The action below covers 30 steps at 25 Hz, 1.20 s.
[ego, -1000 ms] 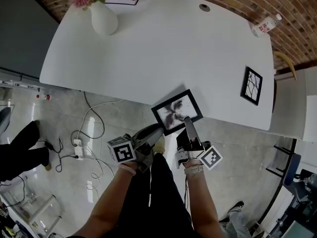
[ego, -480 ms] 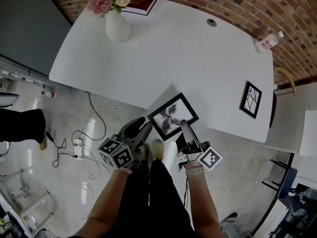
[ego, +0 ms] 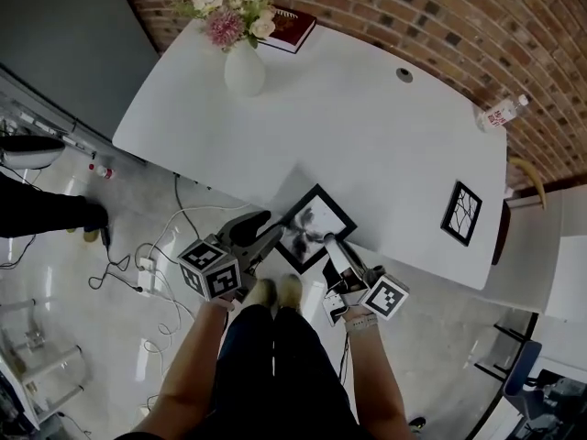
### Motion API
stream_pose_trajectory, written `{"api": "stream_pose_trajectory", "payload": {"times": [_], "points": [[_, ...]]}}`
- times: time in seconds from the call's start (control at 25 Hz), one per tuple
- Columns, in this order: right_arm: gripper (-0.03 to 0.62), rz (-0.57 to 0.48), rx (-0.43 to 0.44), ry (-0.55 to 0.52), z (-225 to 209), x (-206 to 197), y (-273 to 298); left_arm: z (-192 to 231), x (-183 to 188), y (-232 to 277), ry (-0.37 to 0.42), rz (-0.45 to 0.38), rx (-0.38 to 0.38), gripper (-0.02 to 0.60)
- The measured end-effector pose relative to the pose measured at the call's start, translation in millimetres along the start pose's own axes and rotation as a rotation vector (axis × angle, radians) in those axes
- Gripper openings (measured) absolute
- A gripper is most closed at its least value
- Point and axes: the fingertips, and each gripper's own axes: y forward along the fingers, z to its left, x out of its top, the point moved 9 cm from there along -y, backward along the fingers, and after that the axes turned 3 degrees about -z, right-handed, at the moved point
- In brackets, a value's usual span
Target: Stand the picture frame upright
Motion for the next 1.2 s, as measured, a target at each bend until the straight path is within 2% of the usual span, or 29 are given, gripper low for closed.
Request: {"api": "stream_pose_trajectory", "payload": {"times": [0.36, 0.64, 0.76, 0.84, 0.96, 1.2], "points": [[0.077, 0.190, 0.089, -0.104, 28.9, 10.7, 29.8, -2.8, 31.6, -6.4, -0.001, 0.025, -0.023, 0.167], [0.077, 0.304, 0.160, -0.160, 42.8, 19.4, 50.0, -5.5, 48.3, -11.4, 0.004, 0.029, -0.074, 0.167], [0.077, 0.346, 0.187, -0.192, 47.0, 24.2, 56.4, -6.6, 53.5, -14.4, -0.011, -0.005, -0.070, 0.167], [0.077, 0.372, 0.205, -0.210, 50.5, 26.8, 59.1, -8.3, 54.7, -16.9, -0.021, -0.034, -0.059, 0.141], [0.077, 0.406, 0.232, -0.242, 56.2, 31.0, 62.3, -11.7, 56.2, -20.0, -0.010, -0.063, -0.047, 0.107], [0.077, 0.461, 0.273, -0.303, 62.0, 39.1, 74.9, -10.4, 62.3, -23.4, 0.015, -0.087, -0.031, 0.095]]}}
